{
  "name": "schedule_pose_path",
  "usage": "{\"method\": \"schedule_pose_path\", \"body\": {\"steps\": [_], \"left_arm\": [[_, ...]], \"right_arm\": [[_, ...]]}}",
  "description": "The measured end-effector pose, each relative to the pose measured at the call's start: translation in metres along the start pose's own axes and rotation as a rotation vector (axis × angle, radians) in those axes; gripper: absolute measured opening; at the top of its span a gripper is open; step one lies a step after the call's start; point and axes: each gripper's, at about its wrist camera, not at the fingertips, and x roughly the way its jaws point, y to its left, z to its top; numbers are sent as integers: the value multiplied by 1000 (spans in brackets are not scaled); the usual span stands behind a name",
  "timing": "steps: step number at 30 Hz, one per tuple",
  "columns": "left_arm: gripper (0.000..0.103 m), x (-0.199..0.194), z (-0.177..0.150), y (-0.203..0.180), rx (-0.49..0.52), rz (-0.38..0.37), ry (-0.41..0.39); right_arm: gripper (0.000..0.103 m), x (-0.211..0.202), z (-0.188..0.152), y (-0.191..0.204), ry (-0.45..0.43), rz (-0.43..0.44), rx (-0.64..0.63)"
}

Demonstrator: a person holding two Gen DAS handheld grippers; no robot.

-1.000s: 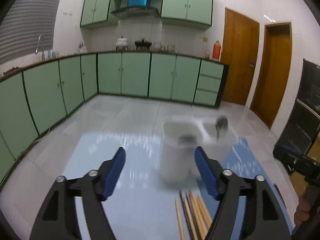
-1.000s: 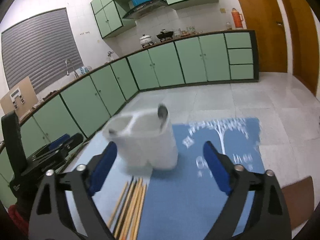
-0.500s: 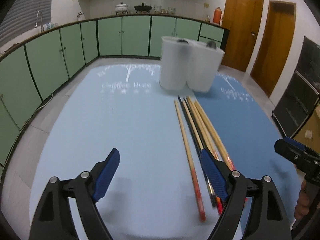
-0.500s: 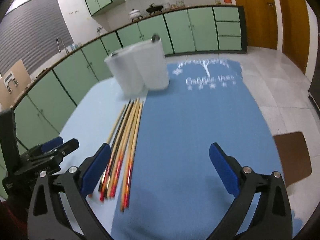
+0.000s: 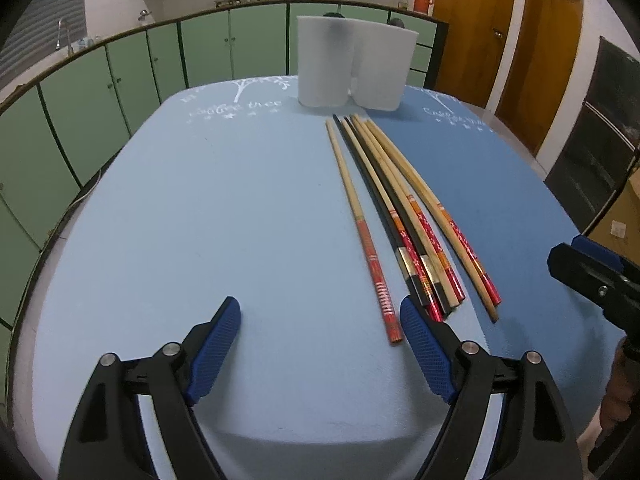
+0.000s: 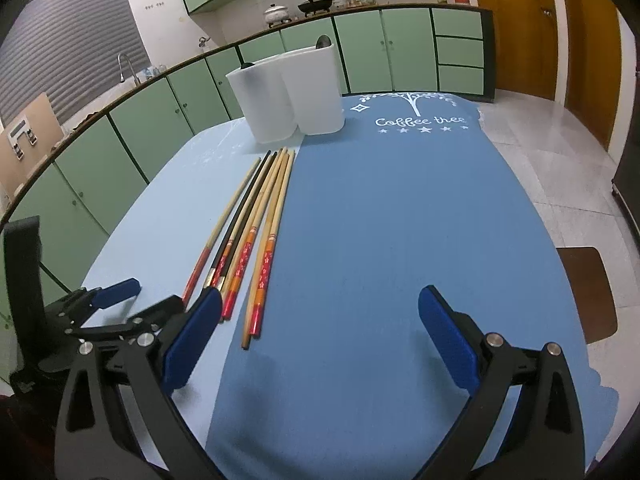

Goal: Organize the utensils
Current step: 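Grasp a red-tipped chopstick with the left tool while the right tool grasps another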

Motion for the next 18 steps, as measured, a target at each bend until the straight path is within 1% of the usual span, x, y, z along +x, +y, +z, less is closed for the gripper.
{"method": "schedule_pose_path", "body": {"steps": [3,5,6,8,10,11,12,13,14,16,17,18], "left_arm": [[76,2,-3,-5,18,29,-16],[68,1,-5,-6,22,38,-32],[66,0,-6,-6,25,42,-38],[53,-1,-7,-6,29,45,-49],[44,-1,-6,-5,24,54,-54],[39,-1,-5,-4,20,55,-56],[36,-2,-5,-3,17,57,-58],[30,-2,-5,-2,14,59,-59],[23,-3,-5,0,7,55,-63],[14,-3,-4,4,-7,45,-67],[10,-4,-4,7,-16,43,-67],[9,-4,-4,8,-21,42,-67]], "right_arm": [[95,-1,-2,1,2,-8,-12],[95,-1,-5,2,4,-8,-15],[95,-1,-6,3,7,-7,-16],[95,1,-8,5,12,-4,-19],[95,2,-10,8,14,-3,-26],[92,3,-12,10,19,-2,-35],[89,5,-12,11,23,-2,-43],[87,6,-13,13,28,-1,-51],[82,8,-14,14,35,-3,-60],[79,10,-16,16,39,-11,-71],[77,11,-17,18,40,-16,-78],[76,12,-18,19,44,-22,-88]]}}
